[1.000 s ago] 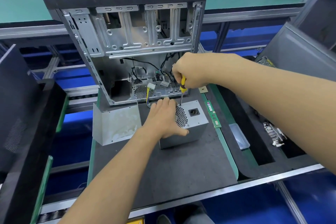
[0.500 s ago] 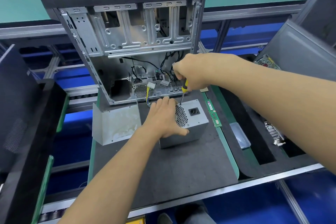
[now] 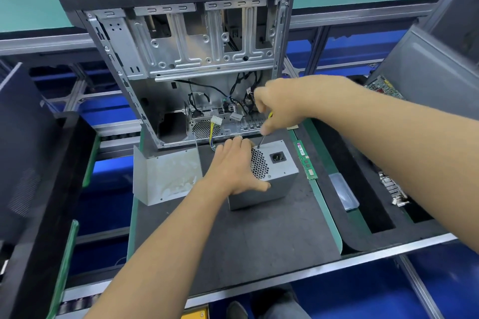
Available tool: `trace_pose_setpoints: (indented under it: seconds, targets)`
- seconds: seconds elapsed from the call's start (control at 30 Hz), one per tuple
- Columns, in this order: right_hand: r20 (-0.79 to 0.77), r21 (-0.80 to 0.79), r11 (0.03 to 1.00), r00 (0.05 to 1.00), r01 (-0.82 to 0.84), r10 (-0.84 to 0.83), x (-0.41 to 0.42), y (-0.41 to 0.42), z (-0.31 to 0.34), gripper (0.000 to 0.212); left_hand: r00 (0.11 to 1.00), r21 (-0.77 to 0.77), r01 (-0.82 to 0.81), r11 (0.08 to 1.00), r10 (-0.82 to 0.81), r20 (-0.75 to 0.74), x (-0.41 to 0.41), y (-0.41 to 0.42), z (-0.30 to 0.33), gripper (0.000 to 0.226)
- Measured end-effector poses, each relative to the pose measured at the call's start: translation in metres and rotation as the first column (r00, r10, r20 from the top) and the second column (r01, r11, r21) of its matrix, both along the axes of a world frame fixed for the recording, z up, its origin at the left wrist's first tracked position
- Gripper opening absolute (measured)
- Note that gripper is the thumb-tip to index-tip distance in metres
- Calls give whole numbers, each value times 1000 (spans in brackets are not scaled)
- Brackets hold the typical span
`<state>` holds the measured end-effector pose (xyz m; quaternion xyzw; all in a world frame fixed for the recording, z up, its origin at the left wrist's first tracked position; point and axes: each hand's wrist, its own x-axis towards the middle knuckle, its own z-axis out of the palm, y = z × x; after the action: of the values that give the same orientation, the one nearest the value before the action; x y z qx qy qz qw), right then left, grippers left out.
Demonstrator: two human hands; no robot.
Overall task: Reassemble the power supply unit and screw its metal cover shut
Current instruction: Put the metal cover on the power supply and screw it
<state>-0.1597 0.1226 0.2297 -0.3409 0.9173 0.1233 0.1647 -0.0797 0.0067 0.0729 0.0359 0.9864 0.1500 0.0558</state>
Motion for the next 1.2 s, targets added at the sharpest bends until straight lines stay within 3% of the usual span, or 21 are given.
trace_pose_setpoints:
  seconds: [0.07, 0.2, 0.33, 0.47, 0.6, 0.67, 0.83, 0.93, 1.0, 1.1, 1.2]
  targets:
    - [42, -88, 993, 995, -84, 88, 0, 1, 8, 26, 1000, -1, 0, 1000, 0, 5, -2, -1, -1, 100]
    - [-228, 31, 957, 930, -289, 288, 8, 0, 5, 8, 1000, -18, 2, 1000, -3, -17, 0, 1, -2, 98]
    - [-195, -44, 981, 965, -190, 178, 24, 3, -36, 36, 1000, -22, -9, 1000, 9, 0, 0, 1, -2, 100]
    - [-104, -294, 954, 991, 54, -88, 61, -1, -113, 57, 993, -93, -8, 996, 19, 117, -6, 11, -2, 103]
    - [1, -478, 856, 975, 194, -221, 51, -6, -148, 79, 970, -105, 19, 994, 7, 244, -18, 7, -1, 105]
    - [116, -634, 720, 955, 283, -273, 47, -3, -153, 69, 969, -91, 33, 995, -9, 246, -20, 8, 1, 104]
    - [139, -821, 483, 927, 305, -348, 55, 0, -159, 43, 986, 5, 10, 1000, -11, 167, -17, 8, 4, 101]
    - [40, -862, 474, 956, 180, -290, 58, 2, -161, 41, 995, -11, 24, 1000, -23, 98, -11, 8, 2, 102]
    - [107, -893, 391, 949, 223, -296, 58, 3, -160, 36, 997, 22, 35, 999, -36, 73, -9, 7, 2, 110]
    - [161, -895, 352, 933, 276, -321, 57, 5, -150, 51, 992, 184, 61, 981, -81, 102, -4, 0, 8, 136]
    - [284, -917, 168, 889, 361, -358, 50, 6, -130, 65, 994, 315, 61, 947, -86, 66, 3, -5, 13, 130]
